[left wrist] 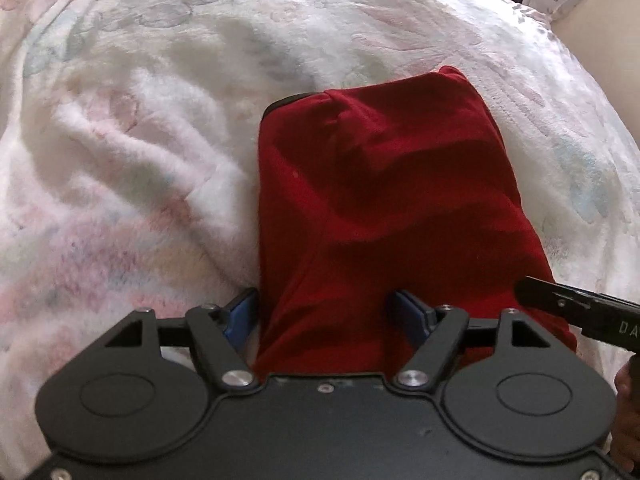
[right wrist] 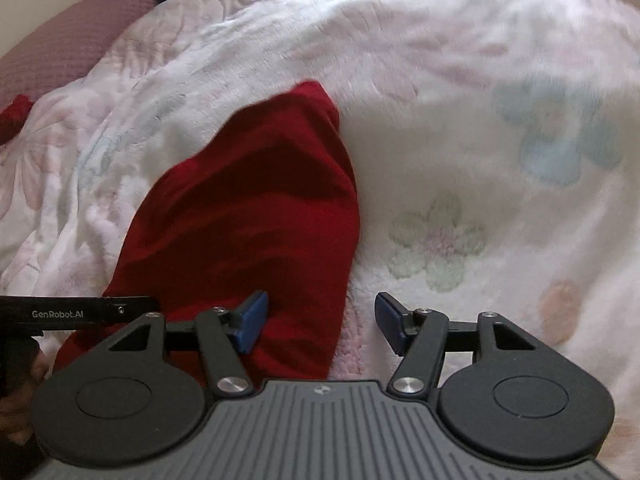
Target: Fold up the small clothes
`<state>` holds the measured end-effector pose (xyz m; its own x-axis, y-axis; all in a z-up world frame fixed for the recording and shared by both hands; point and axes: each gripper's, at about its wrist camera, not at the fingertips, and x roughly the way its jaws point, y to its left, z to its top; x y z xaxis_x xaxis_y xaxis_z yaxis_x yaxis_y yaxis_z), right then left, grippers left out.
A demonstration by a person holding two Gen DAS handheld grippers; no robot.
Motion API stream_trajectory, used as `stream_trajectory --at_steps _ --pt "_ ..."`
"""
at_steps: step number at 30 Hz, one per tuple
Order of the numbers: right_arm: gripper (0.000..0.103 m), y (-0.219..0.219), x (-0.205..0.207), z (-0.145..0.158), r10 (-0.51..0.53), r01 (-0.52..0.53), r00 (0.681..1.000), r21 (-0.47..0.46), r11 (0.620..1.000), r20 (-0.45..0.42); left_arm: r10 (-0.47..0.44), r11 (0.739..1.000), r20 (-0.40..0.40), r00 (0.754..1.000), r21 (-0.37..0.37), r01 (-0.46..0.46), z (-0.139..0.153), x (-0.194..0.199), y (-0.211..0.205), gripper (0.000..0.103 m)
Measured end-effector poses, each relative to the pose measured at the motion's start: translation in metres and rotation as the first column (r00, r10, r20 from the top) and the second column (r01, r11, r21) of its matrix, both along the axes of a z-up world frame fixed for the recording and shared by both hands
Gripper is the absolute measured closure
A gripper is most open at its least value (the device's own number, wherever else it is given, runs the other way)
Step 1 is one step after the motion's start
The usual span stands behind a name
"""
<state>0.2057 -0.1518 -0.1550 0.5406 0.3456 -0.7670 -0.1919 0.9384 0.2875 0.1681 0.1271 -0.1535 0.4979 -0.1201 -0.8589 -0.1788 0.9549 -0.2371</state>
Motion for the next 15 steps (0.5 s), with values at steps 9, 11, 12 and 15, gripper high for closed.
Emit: stream_trajectory --at_steps 9,11,12,15 --pt "0.014 0.015 0.028 -0.025 0.007 0.006 0.994 0.123 0.992 -0.106 0.019 0.999 0.002 1.000 -0.032 -0.019 -0.020 0.014 0.008 0.005" --pt "0.008 0.020 0.030 -0.027 0.002 0.009 0.995 0.119 0.993 -0.098 0.020 1.000 0.017 1.000 0.010 -0.020 -0.019 0.011 0.000 0.004" --pt "0.007 0.023 0.031 -0.028 0.003 0.007 0.995 0.107 0.994 -0.096 0.020 0.999 0.024 1.000 0.024 -0.021 -0.021 0.012 -0.003 0.003" --pt "0.006 0.030 0.031 -0.028 0.006 0.001 0.997 0.082 0.997 -0.083 0.021 0.999 0.038 0.999 0.026 -0.022 -0.020 0.009 -0.003 0.003"
